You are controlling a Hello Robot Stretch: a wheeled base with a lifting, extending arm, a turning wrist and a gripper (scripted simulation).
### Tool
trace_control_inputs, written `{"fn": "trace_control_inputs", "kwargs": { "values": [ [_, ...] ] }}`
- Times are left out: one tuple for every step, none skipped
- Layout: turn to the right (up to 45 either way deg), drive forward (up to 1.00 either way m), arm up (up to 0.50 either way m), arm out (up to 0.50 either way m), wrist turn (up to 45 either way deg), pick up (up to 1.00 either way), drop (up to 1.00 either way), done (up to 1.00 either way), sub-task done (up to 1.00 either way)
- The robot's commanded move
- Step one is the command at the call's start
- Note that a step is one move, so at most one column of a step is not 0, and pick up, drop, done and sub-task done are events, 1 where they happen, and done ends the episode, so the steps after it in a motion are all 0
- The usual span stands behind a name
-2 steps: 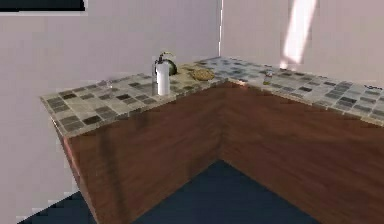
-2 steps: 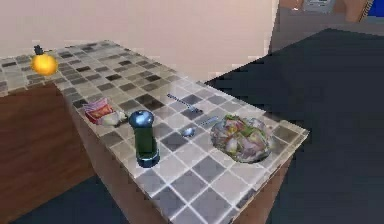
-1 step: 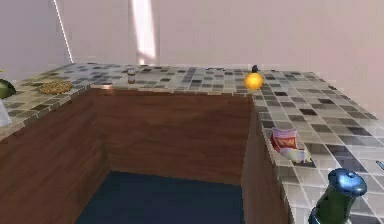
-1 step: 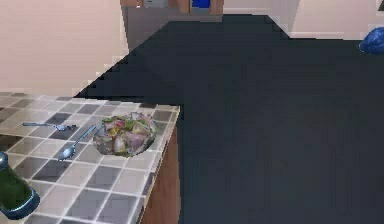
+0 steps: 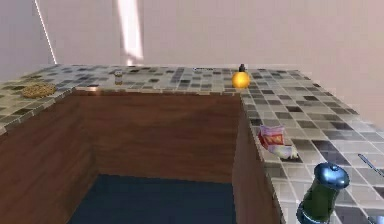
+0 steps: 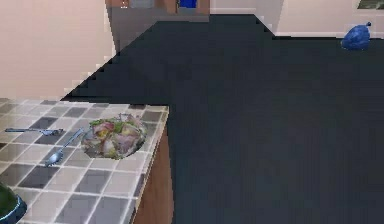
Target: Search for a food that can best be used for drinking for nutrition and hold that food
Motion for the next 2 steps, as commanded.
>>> {"fn": "trace_control_inputs", "kwargs": {
  "values": [
    [0.0, 0.85, 0.0, 0.0, 0.0, 0.0, 0.0, 0.0, 0.0],
    [12.0, 0.0, 0.0, 0.0, 0.0, 0.0, 0.0, 0.0, 0.0]
  ]
}}
